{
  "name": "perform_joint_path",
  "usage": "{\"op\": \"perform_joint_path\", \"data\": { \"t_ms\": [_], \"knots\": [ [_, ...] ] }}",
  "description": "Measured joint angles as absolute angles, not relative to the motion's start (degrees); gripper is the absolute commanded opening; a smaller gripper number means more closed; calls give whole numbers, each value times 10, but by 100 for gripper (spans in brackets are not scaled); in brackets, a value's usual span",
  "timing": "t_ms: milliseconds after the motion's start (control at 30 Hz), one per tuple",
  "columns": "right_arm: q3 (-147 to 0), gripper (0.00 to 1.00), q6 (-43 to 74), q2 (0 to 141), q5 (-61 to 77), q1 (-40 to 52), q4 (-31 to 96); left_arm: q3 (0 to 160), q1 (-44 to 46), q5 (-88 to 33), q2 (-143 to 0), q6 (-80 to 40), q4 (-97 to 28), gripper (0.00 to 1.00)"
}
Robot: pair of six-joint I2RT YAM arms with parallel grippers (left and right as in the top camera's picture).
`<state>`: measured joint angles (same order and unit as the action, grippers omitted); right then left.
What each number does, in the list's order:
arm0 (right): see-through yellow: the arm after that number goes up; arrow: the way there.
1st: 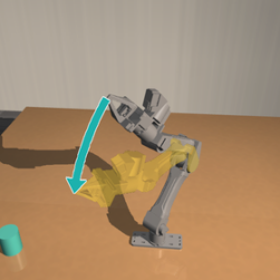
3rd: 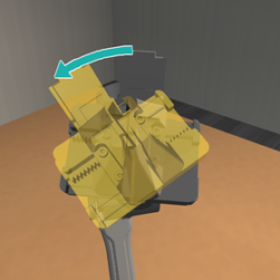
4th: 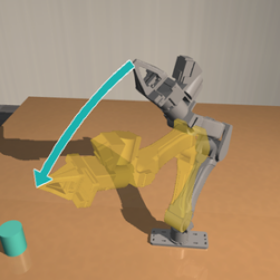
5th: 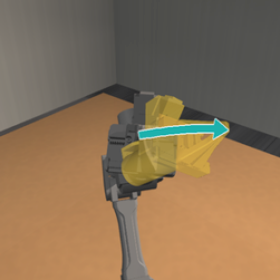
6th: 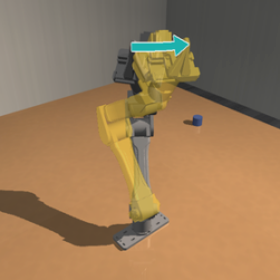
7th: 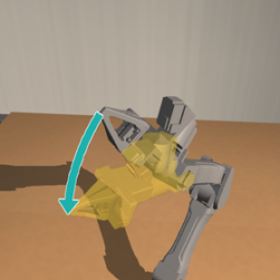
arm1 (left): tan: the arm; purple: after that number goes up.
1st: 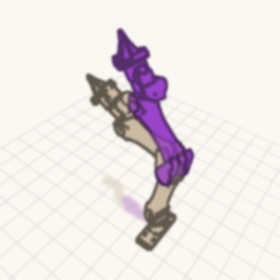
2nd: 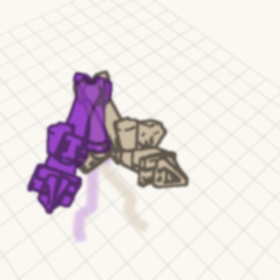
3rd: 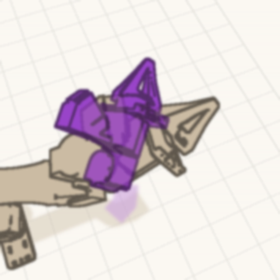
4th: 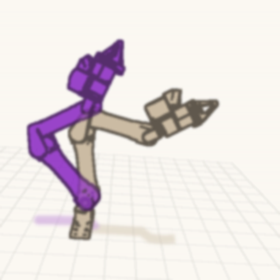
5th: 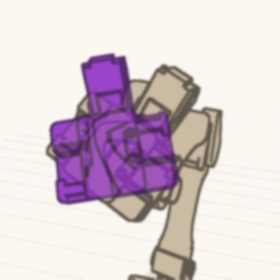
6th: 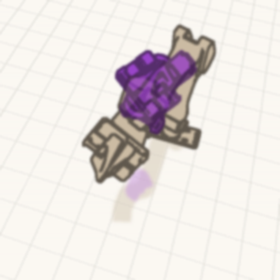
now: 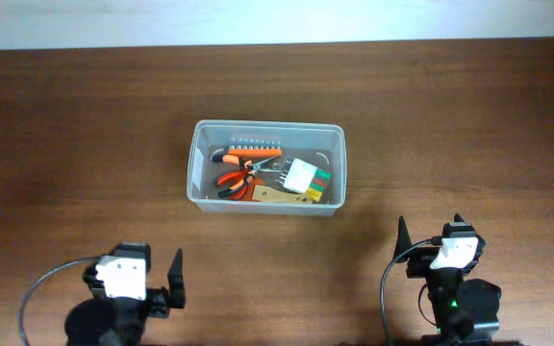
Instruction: Pack container
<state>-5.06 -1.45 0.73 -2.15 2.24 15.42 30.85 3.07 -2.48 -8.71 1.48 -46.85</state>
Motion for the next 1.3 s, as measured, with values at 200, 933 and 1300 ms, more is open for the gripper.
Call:
{"op": "perform_joint_path", "data": {
  "t_ms": [200, 933, 1300],
  "knots": [
    [-51, 99, -15, 7, -22, 22, 154, 182, 31, 1, -32, 32, -210, 99],
    [-51, 99, -14, 7, -22, 22, 154, 9, 31, -11, -8, 32, -46, 99],
    [-51, 98, -14, 7, -22, 22, 154, 9, 31, -11, -8, 2, -46, 99]
  ]
}}
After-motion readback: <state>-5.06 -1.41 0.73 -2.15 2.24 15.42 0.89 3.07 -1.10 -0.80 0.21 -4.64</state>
